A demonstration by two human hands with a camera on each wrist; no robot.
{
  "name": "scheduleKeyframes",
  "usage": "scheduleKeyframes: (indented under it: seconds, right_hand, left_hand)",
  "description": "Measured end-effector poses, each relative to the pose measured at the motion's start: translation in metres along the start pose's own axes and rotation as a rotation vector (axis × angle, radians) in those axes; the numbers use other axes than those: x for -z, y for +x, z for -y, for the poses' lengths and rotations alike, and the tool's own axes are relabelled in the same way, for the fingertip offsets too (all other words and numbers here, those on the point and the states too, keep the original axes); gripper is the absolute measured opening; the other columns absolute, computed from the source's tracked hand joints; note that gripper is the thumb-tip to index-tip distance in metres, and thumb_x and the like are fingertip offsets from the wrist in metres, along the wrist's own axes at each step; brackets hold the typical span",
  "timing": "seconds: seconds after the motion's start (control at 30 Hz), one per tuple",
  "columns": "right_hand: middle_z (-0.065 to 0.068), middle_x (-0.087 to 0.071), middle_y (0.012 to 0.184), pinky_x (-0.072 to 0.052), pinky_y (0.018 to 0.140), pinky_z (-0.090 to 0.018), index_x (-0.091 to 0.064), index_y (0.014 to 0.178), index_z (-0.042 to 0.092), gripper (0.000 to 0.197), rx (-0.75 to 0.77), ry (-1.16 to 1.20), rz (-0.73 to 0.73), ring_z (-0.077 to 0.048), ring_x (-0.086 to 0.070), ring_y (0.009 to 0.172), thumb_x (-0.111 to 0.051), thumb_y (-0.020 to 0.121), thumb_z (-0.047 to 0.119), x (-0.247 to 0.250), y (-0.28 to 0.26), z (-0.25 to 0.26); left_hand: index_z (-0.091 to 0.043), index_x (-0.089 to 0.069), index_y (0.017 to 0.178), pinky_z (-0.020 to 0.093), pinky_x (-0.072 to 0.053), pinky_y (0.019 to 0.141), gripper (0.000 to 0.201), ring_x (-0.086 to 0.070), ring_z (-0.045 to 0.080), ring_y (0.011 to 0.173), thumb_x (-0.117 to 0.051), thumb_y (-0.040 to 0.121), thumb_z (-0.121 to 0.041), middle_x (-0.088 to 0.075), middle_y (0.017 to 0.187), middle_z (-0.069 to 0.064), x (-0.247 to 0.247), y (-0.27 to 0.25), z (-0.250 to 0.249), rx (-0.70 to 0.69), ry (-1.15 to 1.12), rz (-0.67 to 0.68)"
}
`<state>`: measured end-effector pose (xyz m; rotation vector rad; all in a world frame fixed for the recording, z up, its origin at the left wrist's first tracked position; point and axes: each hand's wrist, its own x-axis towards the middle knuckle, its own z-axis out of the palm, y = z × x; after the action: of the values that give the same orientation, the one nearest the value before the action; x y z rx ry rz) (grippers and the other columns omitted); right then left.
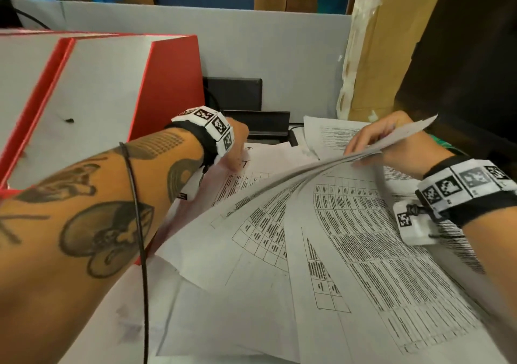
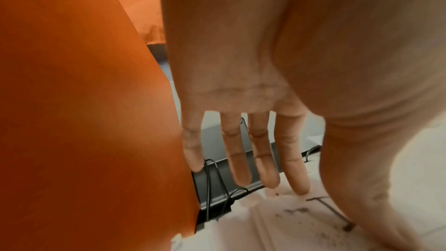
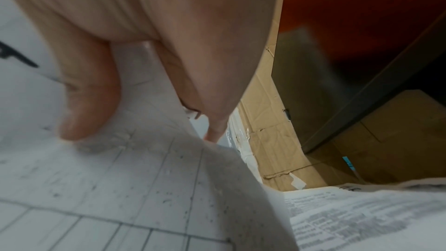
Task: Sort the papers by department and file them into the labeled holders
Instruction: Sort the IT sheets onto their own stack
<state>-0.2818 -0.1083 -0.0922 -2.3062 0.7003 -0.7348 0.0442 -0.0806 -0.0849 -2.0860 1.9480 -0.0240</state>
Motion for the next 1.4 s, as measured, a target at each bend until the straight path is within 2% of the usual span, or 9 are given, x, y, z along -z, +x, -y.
scheduleKeyframes:
  seconds: [0.1,0.3,0.43,0.6,0.77,0.97,1.07,1.27,1.4]
  right_hand:
    - [-0.019,-0.076,0.083,-0.059,0.084,-0.061,-0.081,0.075,0.01,0.02,-0.054,-0.106,-0.04,-0.044,-0.071,0.084,-0.088,0.068,-0.008,0.002,0.014,0.0]
    - [-0.001,-0.078,0.079,-0.059,0.078,-0.041,-0.08,0.081,0.009,0.022,-0.1,-0.164,-0.027,-0.015,-0.073,0.078,-0.087,0.07,-0.008,-0.002,0.017,0.002]
    - [-0.007,-0.079,0.083,-0.061,0.083,-0.05,-0.08,0.085,0.003,0.019,-0.087,-0.187,-0.034,-0.028,-0.074,0.086,-0.088,0.071,-0.006,-0.002,0.018,0.004]
    - [0.016,-0.076,0.08,-0.051,0.071,-0.009,-0.077,0.088,0.022,0.032,-0.124,-0.185,-0.031,0.008,-0.069,0.08,-0.086,0.074,-0.005,-0.006,0.013,0.015]
    - [0.02,-0.067,0.098,-0.044,0.064,0.003,-0.07,0.108,0.02,0.041,-0.215,-0.184,-0.071,0.023,-0.061,0.076,-0.084,0.077,-0.003,-0.013,0.016,0.025]
    - [-0.001,-0.072,0.122,-0.05,0.095,-0.031,-0.069,0.125,0.011,0.047,-0.303,-0.48,-0.048,-0.02,-0.067,0.113,-0.086,0.081,0.013,-0.025,0.031,0.023]
    - [0.007,-0.055,0.136,-0.038,0.103,-0.028,-0.049,0.145,0.017,0.077,-0.217,-0.484,-0.103,-0.011,-0.05,0.123,-0.087,0.079,0.011,-0.033,0.033,0.029]
    - [-0.016,-0.068,0.066,-0.056,0.064,-0.039,-0.066,0.066,-0.003,0.02,-0.063,-0.41,-0.167,-0.027,-0.069,0.067,-0.081,0.069,-0.015,-0.019,0.029,0.008]
    - [-0.02,-0.073,0.087,-0.058,0.079,-0.049,-0.071,0.088,-0.007,0.034,-0.079,-0.285,-0.253,-0.034,-0.072,0.087,-0.086,0.06,-0.018,-0.006,0.017,0.007]
  left_hand:
    - [-0.014,-0.07,0.089,0.025,-0.044,0.055,0.027,-0.06,0.017,0.072,-0.068,0.094,-0.04,-0.071,0.088,0.002,-0.007,0.001,-0.003,-0.013,0.025,0.052]
    - [-0.019,-0.077,0.101,0.023,-0.044,0.053,0.035,-0.065,0.012,0.073,-0.077,0.084,-0.049,-0.076,0.096,-0.005,-0.003,-0.004,0.0,-0.013,-0.049,0.024]
    - [-0.016,-0.074,0.102,0.024,-0.048,0.055,0.041,-0.069,0.017,0.081,-0.088,0.075,-0.044,-0.074,0.094,-0.002,-0.002,-0.006,0.001,0.027,-0.067,0.004]
    - [-0.01,-0.07,0.103,0.035,-0.055,0.067,0.035,-0.066,0.026,0.082,-0.082,0.085,-0.038,-0.067,0.09,0.006,0.008,-0.005,0.003,0.059,-0.096,-0.14]
    - [-0.017,-0.069,0.106,0.038,-0.051,0.063,0.033,-0.061,0.028,0.08,-0.083,0.083,-0.037,-0.06,0.092,0.003,0.028,-0.016,0.003,0.078,-0.045,-0.307]
    - [-0.025,-0.082,0.1,0.028,-0.053,0.066,0.026,-0.07,0.025,0.087,-0.086,0.079,-0.041,-0.077,0.092,0.0,0.052,-0.037,-0.009,-0.092,-0.306,-0.444]
    - [-0.025,-0.084,0.094,0.029,-0.058,0.072,0.02,-0.071,0.016,0.087,-0.084,0.081,-0.04,-0.078,0.086,-0.005,0.063,-0.052,-0.02,-0.279,-0.51,-0.405]
    - [-0.032,-0.075,0.121,0.044,-0.054,0.103,0.068,-0.073,0.025,0.109,-0.028,0.097,-0.074,-0.078,0.112,0.003,0.073,-0.069,-0.024,-0.443,-0.869,0.033]
    - [-0.021,-0.064,0.132,0.047,-0.052,0.104,0.099,-0.075,0.027,0.106,0.001,0.089,-0.082,-0.077,0.112,0.011,0.068,-0.069,-0.013,-0.347,-1.109,0.15]
